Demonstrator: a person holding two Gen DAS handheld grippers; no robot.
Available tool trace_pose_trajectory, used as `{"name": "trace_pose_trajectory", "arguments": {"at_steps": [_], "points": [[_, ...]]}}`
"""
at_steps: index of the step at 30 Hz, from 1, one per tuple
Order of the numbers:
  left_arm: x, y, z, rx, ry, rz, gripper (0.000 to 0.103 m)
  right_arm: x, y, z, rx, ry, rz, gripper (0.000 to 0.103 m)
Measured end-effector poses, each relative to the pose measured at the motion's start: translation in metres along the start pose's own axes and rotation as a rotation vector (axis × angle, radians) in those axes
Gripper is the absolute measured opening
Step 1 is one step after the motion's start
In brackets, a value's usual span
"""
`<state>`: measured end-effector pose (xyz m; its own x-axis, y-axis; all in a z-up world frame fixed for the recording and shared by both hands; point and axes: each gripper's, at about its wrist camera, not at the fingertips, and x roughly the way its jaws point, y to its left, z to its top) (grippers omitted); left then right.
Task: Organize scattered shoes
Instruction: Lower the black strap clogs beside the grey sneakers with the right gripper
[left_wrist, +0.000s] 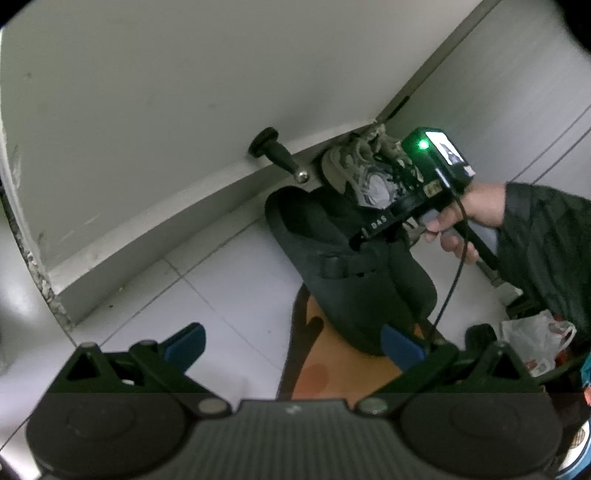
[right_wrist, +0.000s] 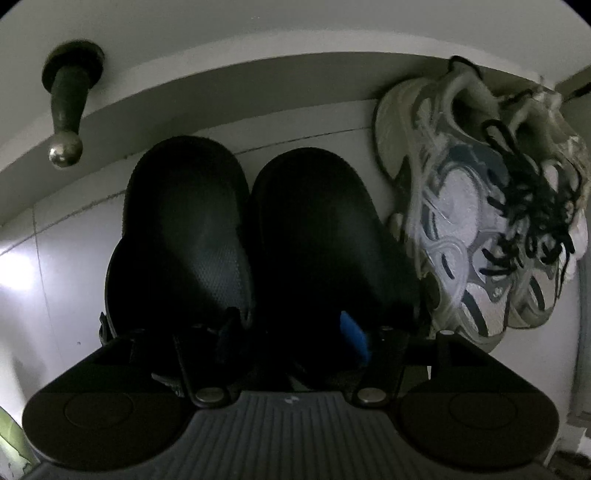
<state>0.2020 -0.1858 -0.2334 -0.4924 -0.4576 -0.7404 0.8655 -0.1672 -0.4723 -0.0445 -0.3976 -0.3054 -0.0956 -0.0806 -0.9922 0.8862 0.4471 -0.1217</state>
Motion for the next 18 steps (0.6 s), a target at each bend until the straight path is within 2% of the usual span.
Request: {"name": "trace_pose_trajectory", "arguments": {"at_steps": [1, 3, 7, 13, 16, 18], "points": [[0.000, 0.000, 0.000, 0.000, 0.001, 0.003, 0.103, 0.002, 0.000, 0.002, -0.001, 0.010, 0.019, 0.024], [0.000, 0.000, 0.000, 0.000, 0.003, 0.006, 0.103, 0.006, 0.003, 0.007, -0.016, 0.029, 0.066, 0.025], [0.001, 0.000, 0.001, -0.004, 0.006, 0.007, 0.103, 0.003, 0.010, 0.004, -0.062, 0.010, 0.049, 0.023], [0.003, -0.001, 0.002, -0.002, 0.015, 0.002, 0.103, -0.009, 0.038, 0.003, -0.167, -0.077, 0.026, 0.023], [0.003, -0.001, 0.002, 0.000, 0.016, 0.001, 0.103, -0.009, 0.052, 0.011, -0.233, -0.075, -0.020, 0.023], [0.002, 0.000, 0.002, -0.004, 0.014, 0.000, 0.103, -0.009, 0.052, 0.012, -0.249, -0.062, -0.018, 0.022]]}}
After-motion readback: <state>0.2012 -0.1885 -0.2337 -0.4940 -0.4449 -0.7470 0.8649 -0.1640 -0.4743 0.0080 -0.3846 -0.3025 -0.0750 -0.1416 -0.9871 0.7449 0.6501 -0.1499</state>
